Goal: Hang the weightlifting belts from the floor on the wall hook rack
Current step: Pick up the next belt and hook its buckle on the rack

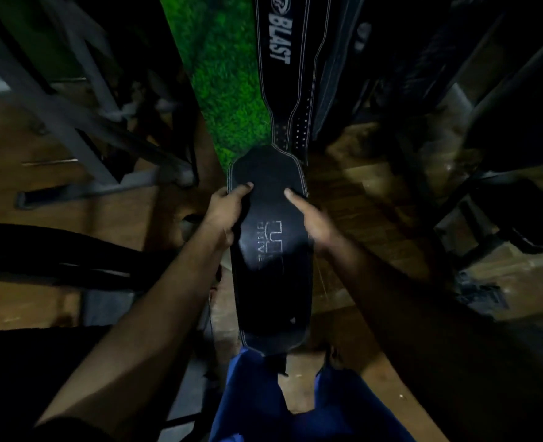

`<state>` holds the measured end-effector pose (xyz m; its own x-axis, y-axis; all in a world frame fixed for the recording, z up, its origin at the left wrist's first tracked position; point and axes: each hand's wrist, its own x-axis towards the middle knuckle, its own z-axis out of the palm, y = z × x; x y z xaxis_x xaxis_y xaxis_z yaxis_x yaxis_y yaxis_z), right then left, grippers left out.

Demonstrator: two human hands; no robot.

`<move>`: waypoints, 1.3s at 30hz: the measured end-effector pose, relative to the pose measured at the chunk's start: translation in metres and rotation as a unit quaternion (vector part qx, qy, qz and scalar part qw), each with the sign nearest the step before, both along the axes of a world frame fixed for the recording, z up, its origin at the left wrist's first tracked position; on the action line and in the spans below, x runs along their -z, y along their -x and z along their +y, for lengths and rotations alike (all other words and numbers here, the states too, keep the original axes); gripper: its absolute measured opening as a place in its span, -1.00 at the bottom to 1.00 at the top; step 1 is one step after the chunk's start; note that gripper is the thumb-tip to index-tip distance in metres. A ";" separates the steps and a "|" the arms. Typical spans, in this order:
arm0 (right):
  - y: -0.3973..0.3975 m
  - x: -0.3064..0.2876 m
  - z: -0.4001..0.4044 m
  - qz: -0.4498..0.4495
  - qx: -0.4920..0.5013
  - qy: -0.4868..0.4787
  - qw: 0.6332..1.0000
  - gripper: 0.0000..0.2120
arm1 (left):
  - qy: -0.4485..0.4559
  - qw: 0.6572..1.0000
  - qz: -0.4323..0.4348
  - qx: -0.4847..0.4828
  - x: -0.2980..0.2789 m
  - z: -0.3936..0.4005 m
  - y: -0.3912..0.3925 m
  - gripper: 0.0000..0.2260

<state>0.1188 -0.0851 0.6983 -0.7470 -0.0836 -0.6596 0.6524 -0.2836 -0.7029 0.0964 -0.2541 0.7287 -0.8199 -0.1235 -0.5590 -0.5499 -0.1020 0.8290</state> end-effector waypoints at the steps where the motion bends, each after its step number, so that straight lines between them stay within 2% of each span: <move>1: 0.009 0.007 0.009 0.013 -0.002 0.001 1.000 -0.33 | -0.011 1.000 0.016 -0.023 -0.012 0.007 -0.008 -0.72; 2: 0.022 0.017 0.019 0.026 0.000 -0.012 1.000 -0.21 | -0.021 0.998 0.030 -0.041 -0.022 0.011 -0.014 -0.73; 4: 0.028 -0.006 0.031 0.073 -0.013 -0.015 0.997 -0.10 | -0.044 0.996 0.059 -0.058 -0.042 0.017 -0.029 -0.73; 9: -0.002 -0.128 0.034 0.189 -0.044 -0.018 0.981 0.07 | -0.042 0.988 0.134 -0.058 -0.108 0.033 -0.058 -0.68; 13: -0.012 -0.177 0.033 0.237 -0.073 -0.037 0.968 -0.17 | -0.033 0.967 0.225 -0.114 -0.164 0.034 -0.062 -0.76; 18: -0.007 -0.238 0.028 0.299 -0.107 -0.020 0.948 -0.28 | 0.015 0.948 0.302 -0.097 -0.203 0.039 -0.067 -0.74; 19: -0.004 -0.249 0.027 0.306 -0.112 -0.014 0.945 -0.27 | 0.009 0.945 0.313 -0.091 -0.207 0.038 -0.067 -0.73; 22: 0.019 -0.268 0.027 0.299 -0.144 -0.006 0.943 -0.04 | 0.008 0.942 0.329 -0.060 -0.221 0.031 -0.063 -0.75; 26: 0.027 -0.299 0.027 0.223 -0.190 0.048 0.955 -0.29 | 0.016 0.941 0.338 -0.016 -0.230 0.024 -0.055 -0.80; 30: 0.050 -0.299 0.018 0.208 -0.148 0.116 0.960 -0.37 | 0.002 0.944 0.329 0.008 -0.228 0.012 -0.038 -0.65; 32: 0.059 -0.303 0.011 0.209 -0.098 0.101 0.968 -0.52 | 0.006 0.953 0.301 0.036 -0.227 0.003 -0.029 -0.54; 35: 0.074 -0.305 0.002 0.222 -0.081 0.064 0.969 -0.84 | 0.033 0.960 0.261 0.097 -0.226 -0.008 -0.010 -0.62; 37: 0.080 -0.306 -0.008 0.224 -0.108 0.038 0.968 -0.89 | 0.034 0.961 0.246 0.118 -0.230 -0.014 0.003 -0.62; 38: 0.086 -0.303 -0.014 0.233 -0.117 0.020 0.965 -0.87 | 0.022 0.963 0.244 0.115 -0.229 -0.018 0.013 -0.53; 39: 0.091 -0.299 -0.019 0.247 -0.122 -0.004 0.961 -0.77 | 0.016 0.967 0.235 0.099 -0.232 -0.021 0.021 -0.43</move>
